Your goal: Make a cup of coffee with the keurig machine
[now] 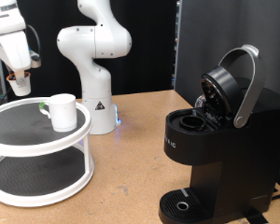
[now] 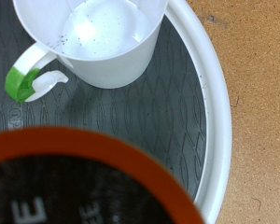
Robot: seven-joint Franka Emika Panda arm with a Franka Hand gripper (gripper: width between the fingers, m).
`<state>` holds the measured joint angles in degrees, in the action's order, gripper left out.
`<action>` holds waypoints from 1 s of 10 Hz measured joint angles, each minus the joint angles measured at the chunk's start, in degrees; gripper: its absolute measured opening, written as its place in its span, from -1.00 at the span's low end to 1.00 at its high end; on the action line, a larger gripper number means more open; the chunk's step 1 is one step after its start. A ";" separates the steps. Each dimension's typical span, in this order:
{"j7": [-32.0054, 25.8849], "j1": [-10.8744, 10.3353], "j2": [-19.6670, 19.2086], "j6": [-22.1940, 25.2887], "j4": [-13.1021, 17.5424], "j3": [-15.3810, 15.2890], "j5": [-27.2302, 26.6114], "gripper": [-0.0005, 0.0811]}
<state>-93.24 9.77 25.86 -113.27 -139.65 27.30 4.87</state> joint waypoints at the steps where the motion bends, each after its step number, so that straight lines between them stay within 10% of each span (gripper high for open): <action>1: 0.82 -0.01 -0.01 -0.16 -0.41 -0.01 -1.24 0.08; 5: 11.36 -2.84 0.73 -2.94 -1.16 -3.13 -16.86 0.08; 10: 21.92 -3.94 1.01 -7.96 -1.90 -7.81 -22.87 0.08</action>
<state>-71.32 5.83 26.87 -121.22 -141.55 19.49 -18.00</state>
